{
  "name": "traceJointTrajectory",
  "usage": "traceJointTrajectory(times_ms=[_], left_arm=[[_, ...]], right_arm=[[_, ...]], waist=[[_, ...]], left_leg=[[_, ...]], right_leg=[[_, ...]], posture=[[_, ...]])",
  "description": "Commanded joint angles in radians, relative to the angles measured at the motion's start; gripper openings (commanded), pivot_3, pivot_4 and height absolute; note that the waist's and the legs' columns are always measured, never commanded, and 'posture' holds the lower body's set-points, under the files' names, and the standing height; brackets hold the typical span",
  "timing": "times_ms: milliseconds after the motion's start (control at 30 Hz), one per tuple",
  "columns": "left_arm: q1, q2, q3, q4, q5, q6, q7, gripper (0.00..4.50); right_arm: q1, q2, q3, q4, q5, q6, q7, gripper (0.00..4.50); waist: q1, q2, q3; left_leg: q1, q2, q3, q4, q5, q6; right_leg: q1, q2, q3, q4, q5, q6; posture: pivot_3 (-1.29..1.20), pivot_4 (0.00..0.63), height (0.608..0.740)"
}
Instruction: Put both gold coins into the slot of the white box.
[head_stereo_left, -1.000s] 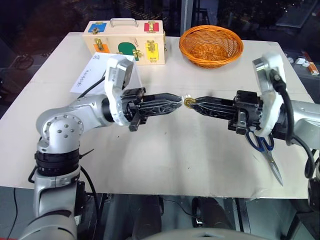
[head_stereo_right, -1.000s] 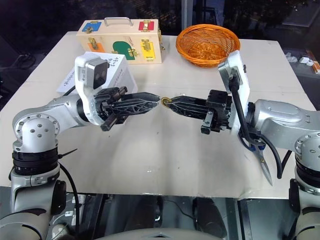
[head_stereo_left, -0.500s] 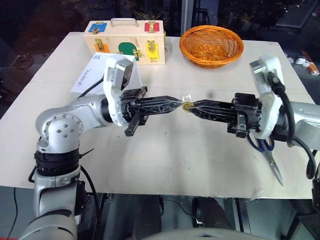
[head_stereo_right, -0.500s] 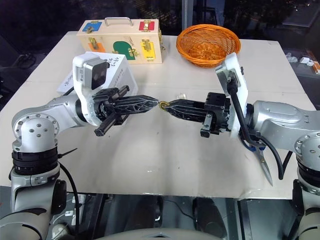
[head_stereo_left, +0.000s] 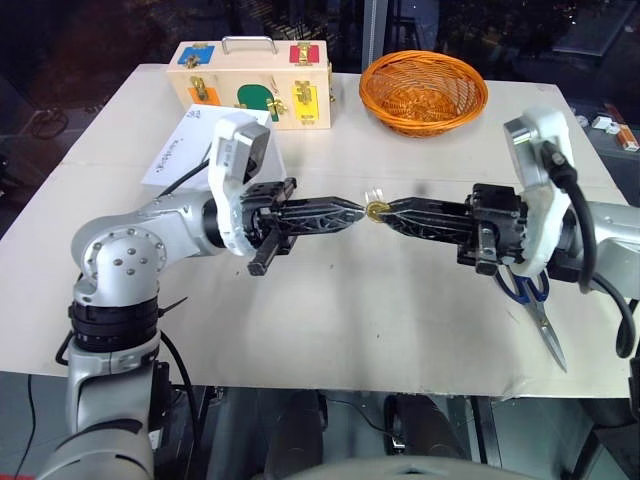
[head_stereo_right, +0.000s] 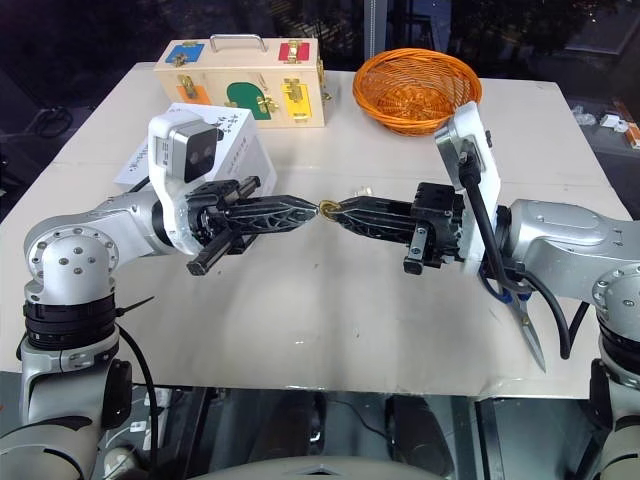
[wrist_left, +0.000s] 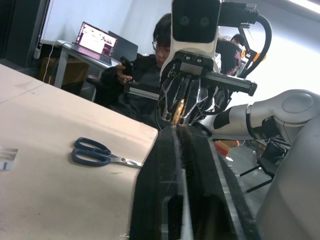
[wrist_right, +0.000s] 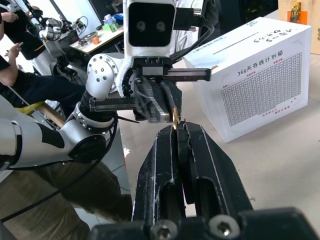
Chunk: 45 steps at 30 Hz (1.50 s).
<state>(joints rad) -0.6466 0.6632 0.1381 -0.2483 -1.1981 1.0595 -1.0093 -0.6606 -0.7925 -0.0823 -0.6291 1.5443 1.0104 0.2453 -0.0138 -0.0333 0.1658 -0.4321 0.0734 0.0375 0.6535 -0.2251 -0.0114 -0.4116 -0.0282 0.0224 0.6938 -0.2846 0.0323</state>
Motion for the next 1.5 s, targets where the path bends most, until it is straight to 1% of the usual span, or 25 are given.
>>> traceJointTrajectory(times_ms=[33, 733, 767, 1133, 1233, 1267, 1333, 1400, 1433, 1467, 1500], left_arm=[[-0.018, -0.001, 0.0, -0.019, 0.005, -0.021, -0.013, 0.33], [-0.01, -0.006, -0.012, -0.03, 0.011, -0.034, -0.034, 0.33], [-0.007, -0.006, -0.014, -0.03, 0.014, -0.037, -0.038, 0.15], [0.007, 0.0, -0.02, -0.028, 0.034, -0.051, -0.074, 0.15], [0.02, 0.005, -0.003, -0.03, 0.037, -0.061, -0.071, 0.15], [0.023, 0.01, 0.01, -0.029, 0.031, -0.06, -0.061, 0.05], [0.026, 0.025, 0.046, -0.023, 0.005, -0.046, -0.033, 0.0], [0.024, 0.049, 0.082, -0.015, -0.023, -0.025, -0.005, 0.0], [0.023, 0.062, 0.1, -0.011, -0.033, -0.016, 0.009, 0.0], [0.021, 0.077, 0.121, -0.005, -0.041, -0.009, 0.03, 0.0], [0.018, 0.089, 0.143, 0.004, -0.051, -0.001, 0.055, 0.0]], right_arm=[[-0.007, -0.007, -0.005, -0.022, 0.022, -0.028, 0.009, 0.0], [-0.031, 0.008, 0.03, -0.011, 0.003, -0.038, 0.036, 0.0], [-0.031, 0.008, 0.031, -0.01, 0.002, -0.038, 0.038, 0.0], [-0.041, 0.023, 0.039, -0.013, -0.007, -0.042, 0.039, 0.0], [-0.038, 0.029, 0.039, -0.02, -0.062, -0.055, 0.047, 0.0], [-0.032, 0.036, 0.03, -0.013, -0.063, -0.065, 0.048, 0.28], [-0.016, 0.032, 0.012, -0.01, -0.079, -0.074, 0.063, 0.86], [0.0, 0.019, -0.003, -0.018, -0.126, -0.088, 0.075, 1.91], [0.005, 0.011, -0.009, -0.023, -0.151, -0.096, 0.081, 2.34], [0.007, 0.002, -0.016, -0.032, -0.18, -0.106, 0.091, 2.91], [0.006, -0.005, -0.02, -0.043, -0.22, -0.123, 0.098, 3.32]], waist=[[0.0, 0.0, 0.0], [0.0, 0.0, 0.0], [0.0, 0.0, 0.0], [0.0, 0.0, 0.0], [-0.001, 0.0, 0.0], [-0.001, 0.0, 0.0], [0.0, 0.0, 0.0], [0.0, 0.0, 0.0], [0.0, 0.0, 0.0], [0.0, 0.0, 0.0], [0.0, 0.0, 0.0]], left_leg=[[0.0, 0.0, 0.0, 0.0, 0.0, 0.0], [0.0, 0.0, 0.0, 0.0, 0.0, 0.0], [0.0, 0.0, 0.0, 0.0, 0.0, 0.0], [0.0, 0.0, 0.0, 0.0, 0.0, 0.0], [0.0, 0.0, 0.0, 0.0, 0.0, 0.0], [0.0, 0.0, 0.0, 0.0, 0.0, 0.0], [0.0, 0.0, 0.0, 0.0, 0.0, 0.0], [0.0, 0.0, 0.0, 0.0, 0.0, 0.0], [0.0, 0.0, 0.0, 0.0, 0.0, 0.0], [0.0, 0.0, 0.0, 0.0, 0.0, 0.0], [0.0, 0.0, 0.0, 0.0, 0.0, 0.0]], right_leg=[[0.0, 0.0, 0.0, 0.0, 0.0, 0.0], [0.0, 0.0, 0.0, 0.0, 0.0, 0.0], [0.0, 0.0, 0.0, 0.0, 0.0, 0.0], [0.0, 0.0, 0.0, 0.0, 0.0, 0.0], [0.0, 0.0, 0.0, 0.0, 0.0, 0.0], [0.0, 0.0, 0.0, 0.0, 0.0, 0.0], [0.0, 0.0, 0.0, 0.0, 0.0, 0.0], [0.0, 0.0, 0.0, 0.0, 0.0, 0.0], [0.0, 0.0, 0.0, 0.0, 0.0, 0.0], [0.0, 0.0, 0.0, 0.0, 0.0, 0.0], [0.0, 0.0, 0.0, 0.0, 0.0, 0.0]], posture=[[0.0, 0.15, 0.726], [0.0, 0.15, 0.726], [0.0, 0.15, 0.726], [0.0, 0.15, 0.726], [0.0, 0.15, 0.726], [0.0, 0.15, 0.726], [0.0, 0.15, 0.726], [0.0, 0.15, 0.726], [0.0, 0.15, 0.726], [0.0, 0.15, 0.726], [0.0, 0.15, 0.726]])
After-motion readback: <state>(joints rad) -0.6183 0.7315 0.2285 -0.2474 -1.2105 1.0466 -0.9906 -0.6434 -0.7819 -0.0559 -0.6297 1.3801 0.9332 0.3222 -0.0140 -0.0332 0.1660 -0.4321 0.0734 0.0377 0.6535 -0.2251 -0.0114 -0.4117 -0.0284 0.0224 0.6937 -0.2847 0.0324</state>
